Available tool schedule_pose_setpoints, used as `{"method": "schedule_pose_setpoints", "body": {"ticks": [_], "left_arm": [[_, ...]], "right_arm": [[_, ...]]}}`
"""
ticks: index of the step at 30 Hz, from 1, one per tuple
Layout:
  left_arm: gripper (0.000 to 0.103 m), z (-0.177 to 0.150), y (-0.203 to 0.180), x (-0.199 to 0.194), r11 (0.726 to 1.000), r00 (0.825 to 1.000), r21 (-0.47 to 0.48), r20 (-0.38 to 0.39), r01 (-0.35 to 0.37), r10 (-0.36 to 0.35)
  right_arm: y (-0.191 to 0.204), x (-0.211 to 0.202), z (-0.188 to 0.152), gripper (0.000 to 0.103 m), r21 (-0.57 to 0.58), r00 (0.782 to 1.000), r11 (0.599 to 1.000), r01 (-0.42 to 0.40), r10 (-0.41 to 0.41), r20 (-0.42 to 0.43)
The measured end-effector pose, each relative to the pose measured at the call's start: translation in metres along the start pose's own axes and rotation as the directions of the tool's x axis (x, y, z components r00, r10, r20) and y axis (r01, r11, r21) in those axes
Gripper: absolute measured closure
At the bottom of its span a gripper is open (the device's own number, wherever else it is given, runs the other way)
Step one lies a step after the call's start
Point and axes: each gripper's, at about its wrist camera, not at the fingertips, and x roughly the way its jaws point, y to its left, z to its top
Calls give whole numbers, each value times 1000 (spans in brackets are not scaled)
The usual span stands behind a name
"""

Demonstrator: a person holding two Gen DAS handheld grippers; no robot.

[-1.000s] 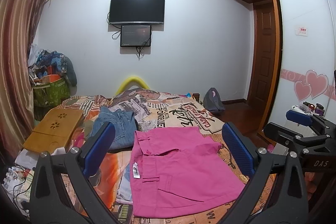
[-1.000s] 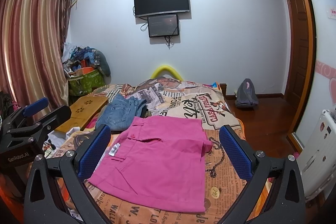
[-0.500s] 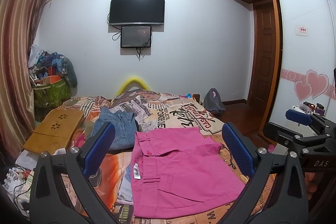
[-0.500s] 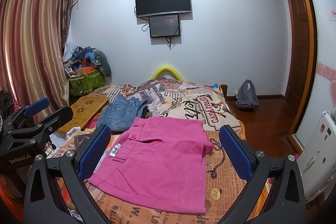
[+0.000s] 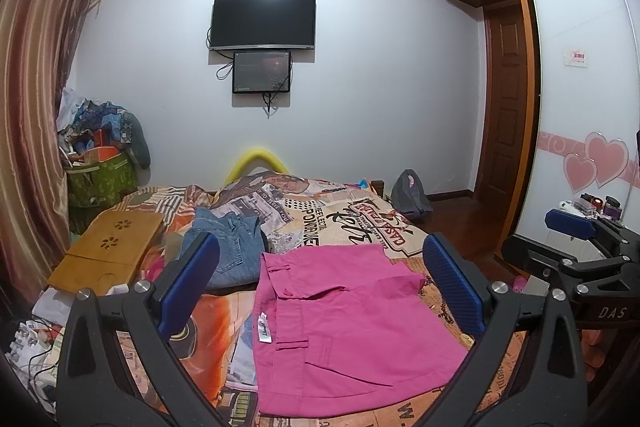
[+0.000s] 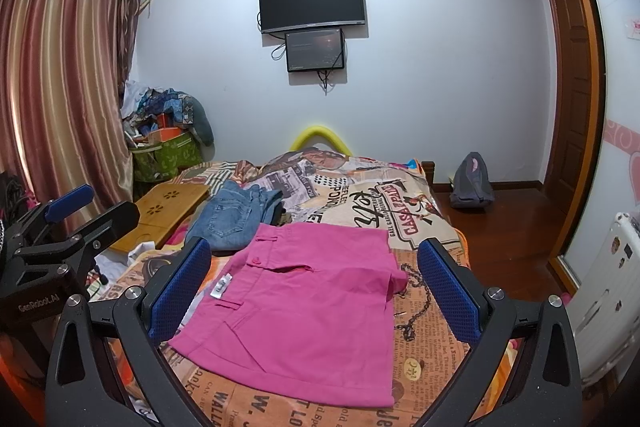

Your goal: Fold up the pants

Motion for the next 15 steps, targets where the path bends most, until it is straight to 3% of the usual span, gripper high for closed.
{"method": "schedule_pose_setpoints", "body": {"ticks": [15], "left_arm": [[0, -1, 0, 0, 1000, 1000, -1, -2, 3, -3]], "right_arm": [[1, -1, 0, 0, -1, 1000, 1000, 1, -1, -1]]}}
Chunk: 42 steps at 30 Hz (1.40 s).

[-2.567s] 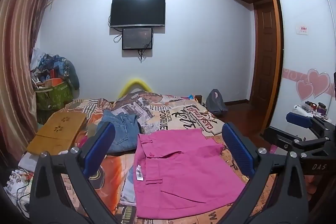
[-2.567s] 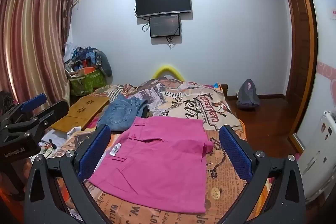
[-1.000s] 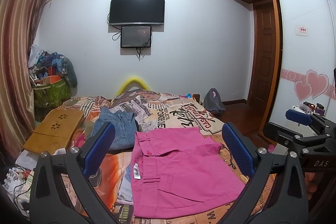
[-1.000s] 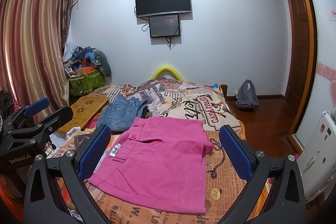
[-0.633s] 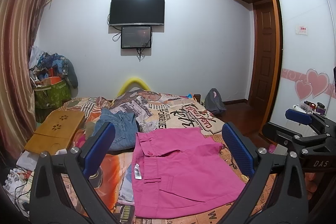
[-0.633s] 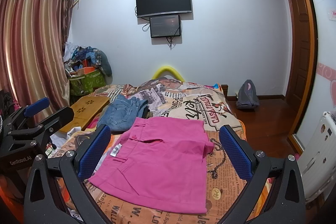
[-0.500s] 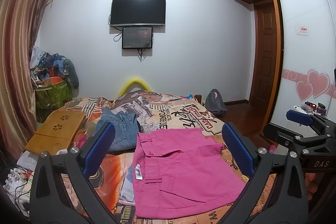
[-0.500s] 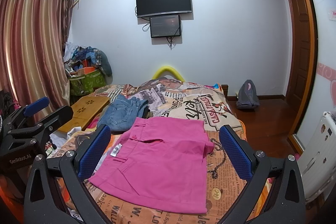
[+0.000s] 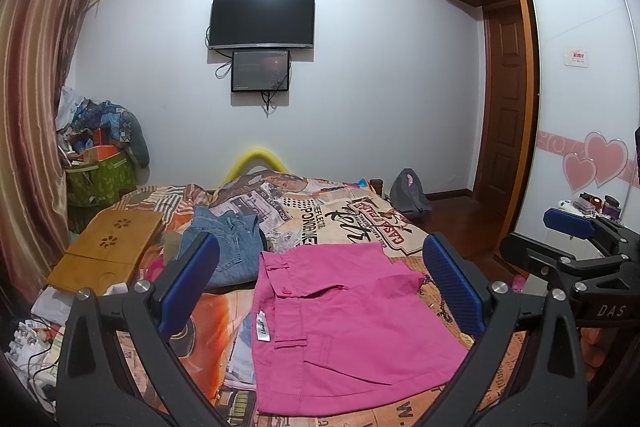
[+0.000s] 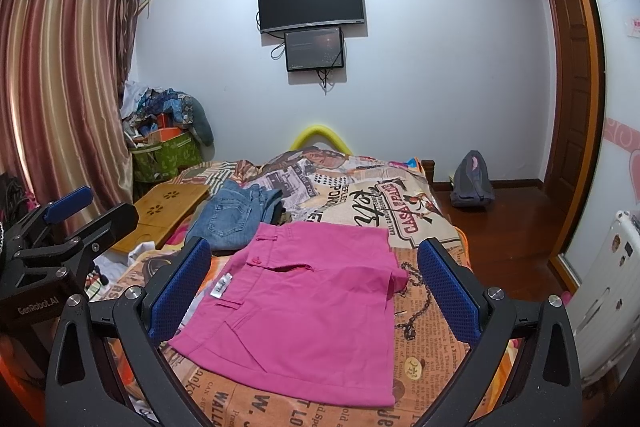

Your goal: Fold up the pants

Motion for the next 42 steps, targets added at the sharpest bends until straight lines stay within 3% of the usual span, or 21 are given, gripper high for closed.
{"method": "schedule_pose_setpoints", "body": {"ticks": [14, 26, 32, 35, 40, 42], "left_arm": [[0, -3, 3, 30, 1000, 998, 23, -70, -2, 3], [0, 12, 41, 145, 997, 978, 39, -196, -63, 69], [0, 5, 61, 227, 995, 948, 74, -304, -70, 90], [0, -9, 69, 271, 995, 923, 96, -377, -39, 72], [1, -37, 87, 334, 996, 875, 83, -477, -46, 80], [13, -47, 96, 355, 997, 855, 61, -513, -47, 71]], "right_arm": [[-7, 18, -6, 0, 22, 999, 1000, 15, -14, -40], [-72, 81, -1, 0, 0, 984, 990, 141, -141, -111], [-99, 125, 4, 0, -26, 967, 980, 195, -197, -160], [-109, 149, 5, 0, -20, 963, 982, 187, -187, -193], [-116, 202, 3, 0, -37, 954, 984, 173, -177, -243], [-119, 223, 0, 1, -41, 948, 986, 159, -164, -273]]}}
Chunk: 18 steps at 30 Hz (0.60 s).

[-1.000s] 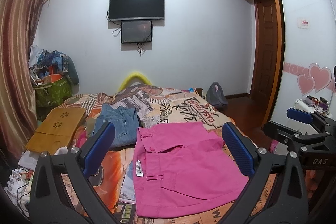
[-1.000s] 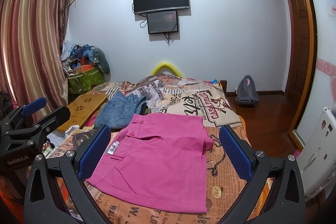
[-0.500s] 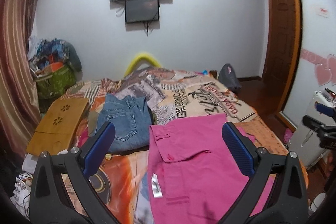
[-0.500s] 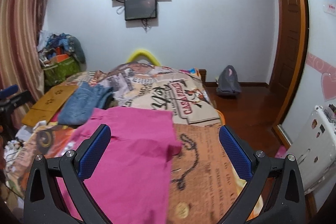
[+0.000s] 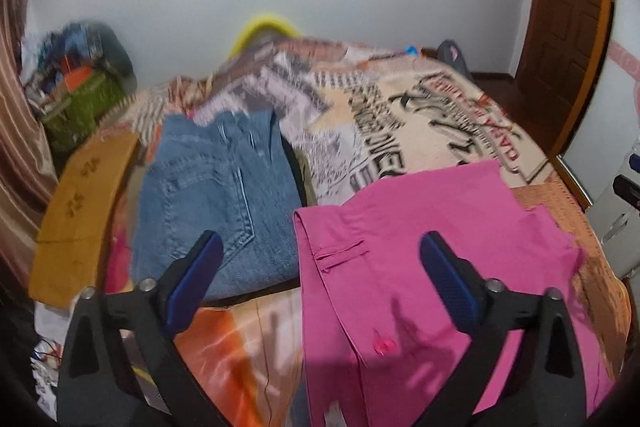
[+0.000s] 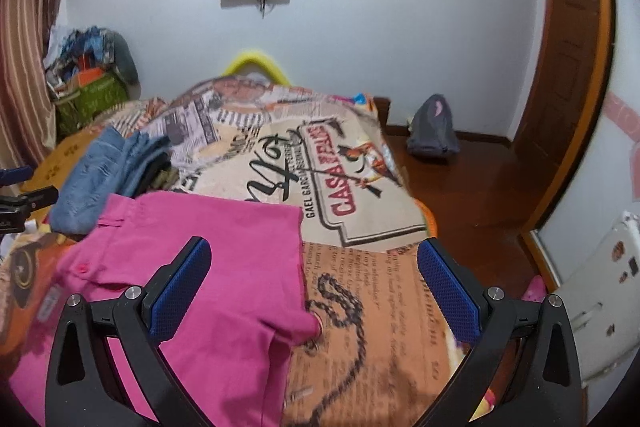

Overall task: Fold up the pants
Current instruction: 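Lower both tools and pinch the pink pants waistband edges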

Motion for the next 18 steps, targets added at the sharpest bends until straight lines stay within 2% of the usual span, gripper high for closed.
{"method": "schedule_pose_setpoints", "body": {"ticks": [2, 4, 6, 9, 12, 18], "left_arm": [[23, 3, 6, 22, 1000, 999, -3, -39, 18, -18], [26, 5, 11, 43, 1000, 997, -6, -73, 15, -16], [39, 7, 14, 60, 1000, 995, -7, -95, 20, -20], [55, 10, 19, 84, 999, 990, -11, -135, 38, -39], [62, 11, 24, 101, 998, 984, -29, -164, 60, -64], [65, 8, 21, 119, 996, 978, -16, -189, 90, -91]], "right_arm": [[1, 22, 1, 3, -15, 1000, 1000, -9, 8, -30], [0, 44, 4, 10, -33, 998, 999, -17, 15, -66], [-1, 64, 6, 17, -51, 994, 998, -38, 33, -103], [-6, 92, 12, 22, -53, 987, 996, -69, 61, -146], [-9, 115, 18, 23, -42, 979, 994, -106, 97, -179], [-3, 155, 24, 25, -45, 956, 984, -175, 158, -248]]}}
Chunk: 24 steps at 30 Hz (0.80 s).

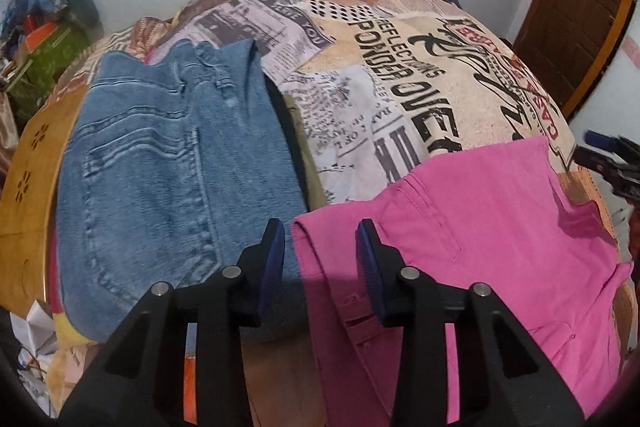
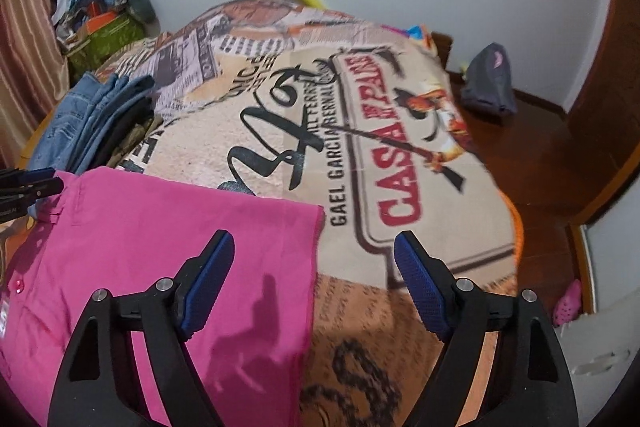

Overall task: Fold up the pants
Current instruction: 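Lower both tools and pinch the pink pants waistband edges, then lift the waistband with both tools and fold it over onto the legs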

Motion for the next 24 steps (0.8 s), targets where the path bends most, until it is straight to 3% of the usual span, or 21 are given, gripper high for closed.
{"method": "schedule_pose_setpoints", "body": {"ticks": [4, 6, 11, 14, 17, 24], "left_arm": [[70, 3, -5, 9, 1000, 1000, 26, -16, 2, -2], [86, 4, -3, 16, 1000, 999, 22, -44, 2, -1], [91, 2, 7, 21, 998, 997, -33, -51, 49, -50], [92, 4, 5, 17, 999, 999, -26, -38, 37, -38], [93, 7, 3, 8, 999, 999, -16, -17, 29, -29], [93, 34, 2, -41, 999, 993, -12, 105, 53, -51]], "right_arm": [[-2, 26, 9, 31, 0, 998, 1000, -27, 27, -50], [-3, 38, 10, 42, 18, 994, 998, -60, 61, -90], [1, 60, 7, 63, 15, 988, 997, -76, 77, -137], [6, 57, 5, 96, -6, 990, 997, -82, 80, -115], [8, 53, 5, 97, -19, 993, 997, -72, 70, -99], [-2, 15, 31, 98, 10, 998, 998, -58, 57, 36]]}}
